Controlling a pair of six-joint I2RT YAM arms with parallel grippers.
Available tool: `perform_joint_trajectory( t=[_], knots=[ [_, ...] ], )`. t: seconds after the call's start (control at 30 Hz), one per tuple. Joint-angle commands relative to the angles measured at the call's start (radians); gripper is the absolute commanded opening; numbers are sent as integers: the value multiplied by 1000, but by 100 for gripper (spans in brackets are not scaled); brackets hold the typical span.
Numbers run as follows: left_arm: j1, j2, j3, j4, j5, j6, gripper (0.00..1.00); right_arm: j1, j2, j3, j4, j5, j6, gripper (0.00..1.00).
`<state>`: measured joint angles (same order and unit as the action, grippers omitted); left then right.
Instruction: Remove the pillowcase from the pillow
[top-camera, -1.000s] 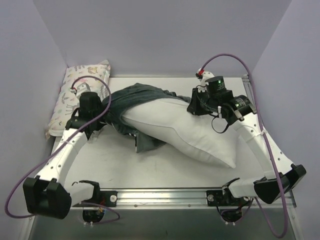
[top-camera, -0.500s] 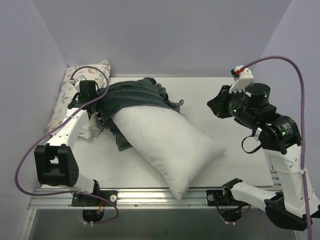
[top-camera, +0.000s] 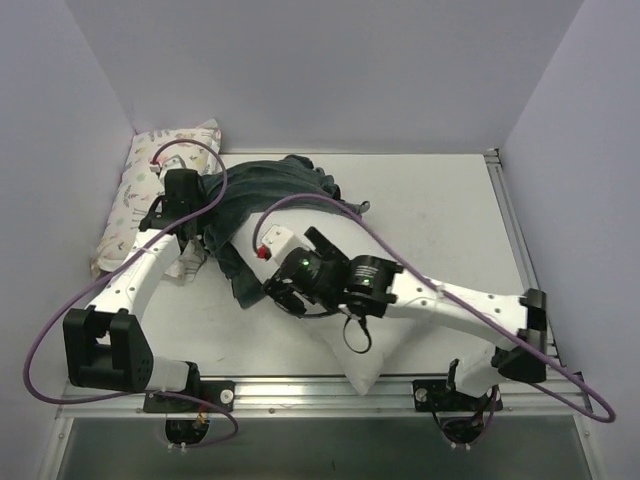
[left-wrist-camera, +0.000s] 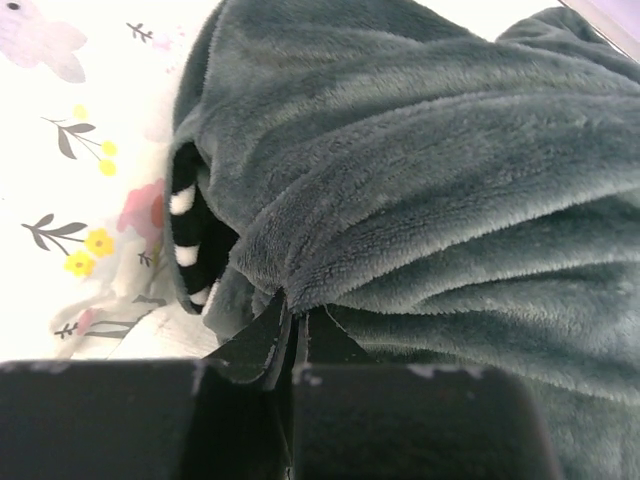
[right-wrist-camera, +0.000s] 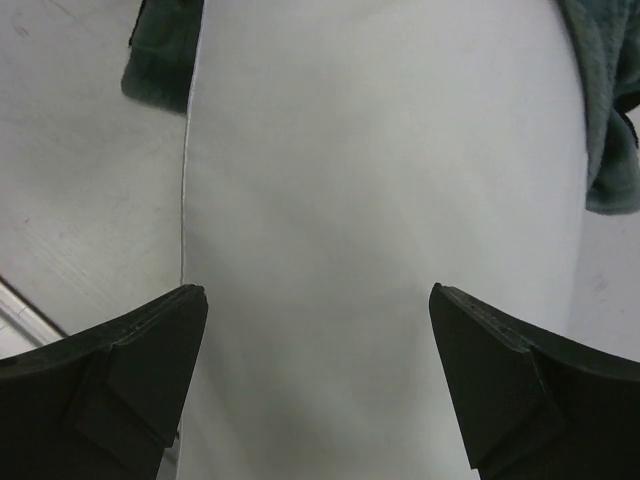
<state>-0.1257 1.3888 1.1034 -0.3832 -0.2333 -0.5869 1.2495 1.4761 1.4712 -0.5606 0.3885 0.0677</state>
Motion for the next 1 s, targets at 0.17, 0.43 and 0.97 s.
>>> perform_joint_trajectory(
  t=[0.17, 0.43, 0.97],
  knots=[
    [-35, -40, 29, 33, 55, 25, 0, -53, 300, 0, 38, 188, -46, 99],
    [-23, -24, 82, 29, 34, 32, 0, -139, 152, -74, -71, 187, 69, 0],
    [54, 231, 231, 188, -8, 64, 0, -269, -358, -78, -243, 93, 188, 0]
  ],
)
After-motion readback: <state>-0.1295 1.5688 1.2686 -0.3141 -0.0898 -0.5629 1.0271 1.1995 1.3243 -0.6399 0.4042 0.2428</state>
